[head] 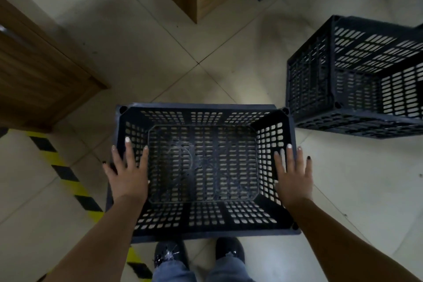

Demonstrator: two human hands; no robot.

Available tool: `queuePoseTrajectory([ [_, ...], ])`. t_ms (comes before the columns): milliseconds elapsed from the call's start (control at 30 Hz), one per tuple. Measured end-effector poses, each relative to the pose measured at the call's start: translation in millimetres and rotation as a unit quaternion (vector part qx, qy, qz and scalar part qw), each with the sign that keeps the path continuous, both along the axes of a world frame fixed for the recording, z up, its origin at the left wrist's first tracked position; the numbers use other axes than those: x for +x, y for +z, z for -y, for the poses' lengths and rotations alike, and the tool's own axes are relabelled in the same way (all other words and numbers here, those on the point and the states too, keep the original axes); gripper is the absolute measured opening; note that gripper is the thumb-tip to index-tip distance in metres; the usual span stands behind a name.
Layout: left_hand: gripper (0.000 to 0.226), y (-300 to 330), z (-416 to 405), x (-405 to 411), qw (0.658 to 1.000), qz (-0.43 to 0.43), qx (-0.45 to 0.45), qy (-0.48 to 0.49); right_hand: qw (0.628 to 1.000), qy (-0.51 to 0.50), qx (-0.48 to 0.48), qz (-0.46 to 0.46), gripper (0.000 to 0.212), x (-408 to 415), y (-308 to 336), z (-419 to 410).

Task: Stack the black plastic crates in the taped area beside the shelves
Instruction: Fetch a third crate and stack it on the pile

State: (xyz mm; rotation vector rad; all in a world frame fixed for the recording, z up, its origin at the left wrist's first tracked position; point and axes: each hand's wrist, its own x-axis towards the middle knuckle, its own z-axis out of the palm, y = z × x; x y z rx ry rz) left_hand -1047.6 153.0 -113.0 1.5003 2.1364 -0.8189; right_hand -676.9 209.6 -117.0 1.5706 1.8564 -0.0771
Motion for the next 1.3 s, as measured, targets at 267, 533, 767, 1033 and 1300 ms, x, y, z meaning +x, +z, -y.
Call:
queuePoseTrajectory([
  [267,0.079,-27.2,1.8,-22.9,0.994,-0.056,0.072,-0.057,0.996,0.011,0.037,-0.084,0.098,14.9,-33.0,-8.4],
  [533,0.085,-35.8,10.1,-36.7,0.988,-0.044,0.084,-0.121,0.989,0.044,0.090,-0.106,0.096,23.1,-45.2,-6.6],
  [767,0.085,-14.5,6.5,-51.6,0.987,-0.051,0.101,-0.118,0.978,0.079,0.125,-0.144,0.091,22.6,-25.0,-10.2],
  [1033,0.089,113.2,29.8,-59.6,0.991,-0.051,0.087,-0.088,0.968,0.109,0.156,-0.166,0.088,17.8,95.7,9.0],
  [1300,0.085,301.2,66.1,-59.5,0.982,-0.046,0.164,-0.086,0.940,0.164,0.233,-0.189,0.090,23.1,285.2,22.5],
])
